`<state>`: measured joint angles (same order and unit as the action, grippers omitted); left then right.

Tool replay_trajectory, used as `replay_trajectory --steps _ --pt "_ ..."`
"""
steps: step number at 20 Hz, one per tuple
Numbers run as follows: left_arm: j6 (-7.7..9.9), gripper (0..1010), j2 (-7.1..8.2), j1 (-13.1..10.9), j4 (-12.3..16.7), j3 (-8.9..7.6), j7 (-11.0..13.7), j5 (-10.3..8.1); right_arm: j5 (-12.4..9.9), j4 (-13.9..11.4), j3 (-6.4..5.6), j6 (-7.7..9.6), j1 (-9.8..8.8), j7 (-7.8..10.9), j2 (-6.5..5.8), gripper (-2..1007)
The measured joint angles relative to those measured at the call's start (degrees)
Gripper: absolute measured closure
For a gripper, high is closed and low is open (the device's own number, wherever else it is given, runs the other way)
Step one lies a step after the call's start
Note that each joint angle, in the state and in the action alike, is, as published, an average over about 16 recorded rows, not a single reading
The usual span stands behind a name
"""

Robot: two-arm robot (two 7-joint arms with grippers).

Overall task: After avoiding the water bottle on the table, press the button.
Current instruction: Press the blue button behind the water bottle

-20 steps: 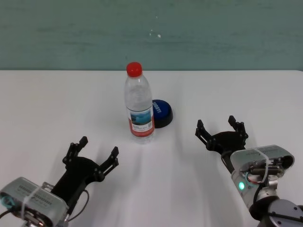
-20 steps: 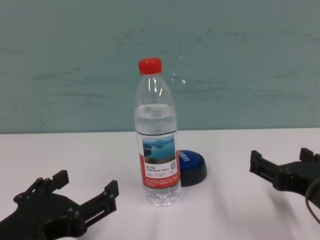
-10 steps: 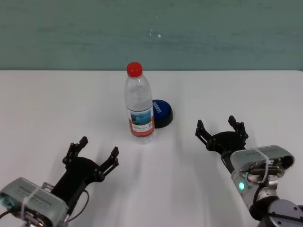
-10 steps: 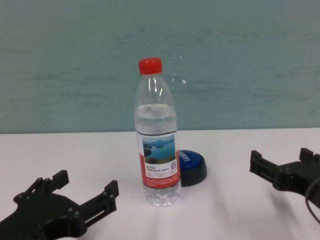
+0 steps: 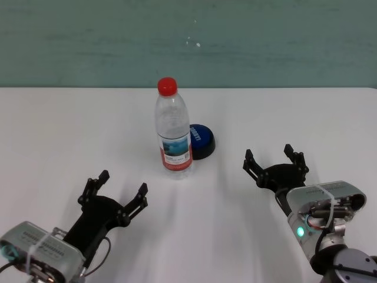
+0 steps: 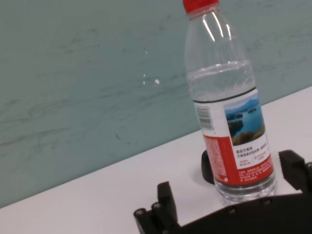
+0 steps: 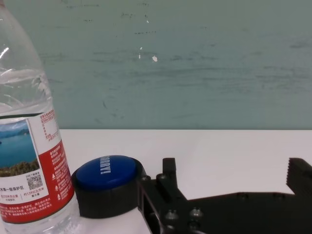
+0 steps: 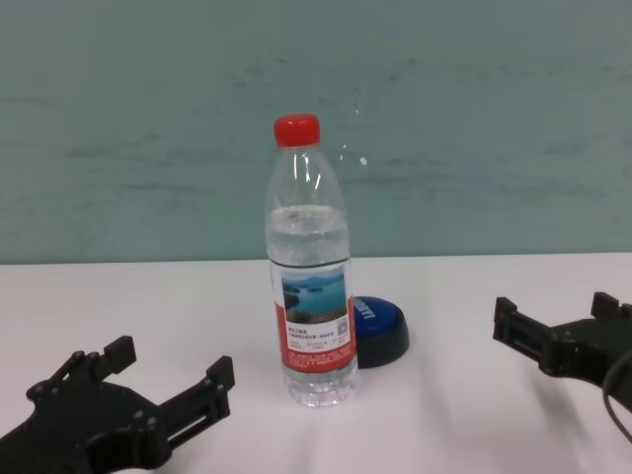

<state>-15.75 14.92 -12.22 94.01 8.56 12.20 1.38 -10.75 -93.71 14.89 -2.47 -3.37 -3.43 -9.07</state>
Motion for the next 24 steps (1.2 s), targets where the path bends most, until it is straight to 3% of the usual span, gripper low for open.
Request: replay_trajectory --steps 9,16,24 --pt "0.00 10 0.00 0.00 0.00 0.00 0.00 0.00 0.12 -2.16 -0.55 -0.24 -0.27 2.18 -0.37 1" --pt "0.01 10 0.00 0.00 0.00 0.00 0.00 0.01 -0.01 -6.01 -0.94 0.56 -0.49 6.89 -1.62 1" --pt "0.01 10 0.00 0.00 0.00 0.00 0.00 0.01 -0.50 -11.55 -1.04 3.53 -1.20 13.04 -4.31 1"
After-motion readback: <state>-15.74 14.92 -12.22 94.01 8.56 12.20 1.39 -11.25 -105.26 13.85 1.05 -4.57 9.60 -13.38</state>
